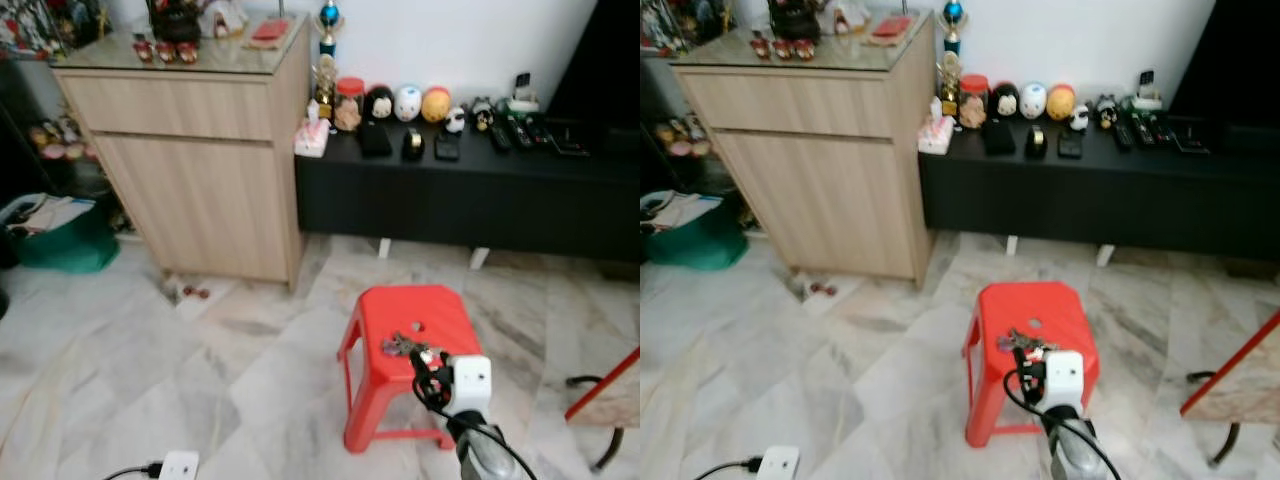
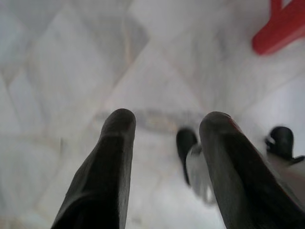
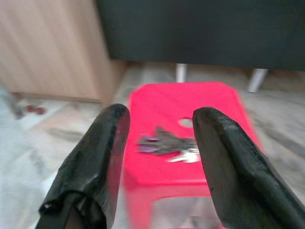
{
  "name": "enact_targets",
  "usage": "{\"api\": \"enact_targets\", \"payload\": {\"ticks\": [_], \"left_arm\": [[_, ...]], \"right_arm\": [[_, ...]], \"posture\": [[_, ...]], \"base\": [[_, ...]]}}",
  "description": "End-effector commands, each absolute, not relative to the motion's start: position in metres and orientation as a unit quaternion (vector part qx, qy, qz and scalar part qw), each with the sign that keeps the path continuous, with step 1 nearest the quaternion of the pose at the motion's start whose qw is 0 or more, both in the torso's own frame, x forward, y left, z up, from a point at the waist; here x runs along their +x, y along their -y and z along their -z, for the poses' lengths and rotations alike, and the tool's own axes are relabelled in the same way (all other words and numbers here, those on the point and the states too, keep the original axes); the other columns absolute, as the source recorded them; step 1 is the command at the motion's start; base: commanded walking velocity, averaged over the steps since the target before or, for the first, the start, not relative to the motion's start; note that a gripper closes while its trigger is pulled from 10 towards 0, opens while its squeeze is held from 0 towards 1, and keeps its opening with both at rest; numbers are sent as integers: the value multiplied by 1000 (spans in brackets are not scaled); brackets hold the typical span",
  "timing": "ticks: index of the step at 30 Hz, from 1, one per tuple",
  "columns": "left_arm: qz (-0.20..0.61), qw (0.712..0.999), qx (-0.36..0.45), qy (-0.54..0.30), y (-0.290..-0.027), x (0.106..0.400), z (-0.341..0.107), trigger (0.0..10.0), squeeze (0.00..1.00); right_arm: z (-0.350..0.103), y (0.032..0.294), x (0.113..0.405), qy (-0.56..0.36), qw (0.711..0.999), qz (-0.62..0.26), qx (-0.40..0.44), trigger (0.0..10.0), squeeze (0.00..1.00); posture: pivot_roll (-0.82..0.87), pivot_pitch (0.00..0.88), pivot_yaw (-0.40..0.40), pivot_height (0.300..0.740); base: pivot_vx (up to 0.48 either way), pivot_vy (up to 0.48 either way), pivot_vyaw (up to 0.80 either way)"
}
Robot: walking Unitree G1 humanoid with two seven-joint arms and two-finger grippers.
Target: Hang keys on a hook
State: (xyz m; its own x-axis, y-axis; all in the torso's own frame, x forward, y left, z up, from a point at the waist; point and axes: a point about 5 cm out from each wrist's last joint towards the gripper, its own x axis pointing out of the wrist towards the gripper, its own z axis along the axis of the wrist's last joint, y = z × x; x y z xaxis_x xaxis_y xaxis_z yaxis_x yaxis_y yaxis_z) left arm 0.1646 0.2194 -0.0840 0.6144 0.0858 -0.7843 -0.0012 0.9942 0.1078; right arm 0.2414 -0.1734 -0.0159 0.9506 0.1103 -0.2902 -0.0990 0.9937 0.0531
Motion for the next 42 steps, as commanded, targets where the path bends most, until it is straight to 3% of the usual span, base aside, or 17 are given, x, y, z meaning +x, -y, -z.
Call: {"api": "enact_targets", "payload": {"ticks": [1, 13, 18, 38, 42], "left_arm": [[-19, 889, 53, -455, -219, 156, 88, 10000, 0], [-18, 885, 54, -462, -215, 153, 90, 10000, 0], [-16, 884, 60, -463, -215, 153, 91, 10000, 0], [-15, 885, 56, -462, -212, 154, 91, 10000, 0], [-15, 885, 54, -461, -212, 154, 91, 10000, 0]], "right_arm": [[13, 175, 245, -144, 988, -51, 15, 10000, 0], [14, 172, 247, -154, 985, -74, 12, 10000, 0], [16, 173, 246, -160, 984, -71, 18, 10000, 0], [13, 184, 253, -163, 986, -15, 27, 10000, 0], [12, 184, 256, -163, 986, -15, 18, 10000, 0]], "posture": [[4, 0, -29, 740], [5, 0, -30, 740], [5, 3, -30, 740], [6, 2, -29, 740], [7, 1, -30, 715]], "base": [[266, 0, 0], [275, 0, 200], [0, 0, 743], [0, 0, 0], [0, 0, 0]]}}
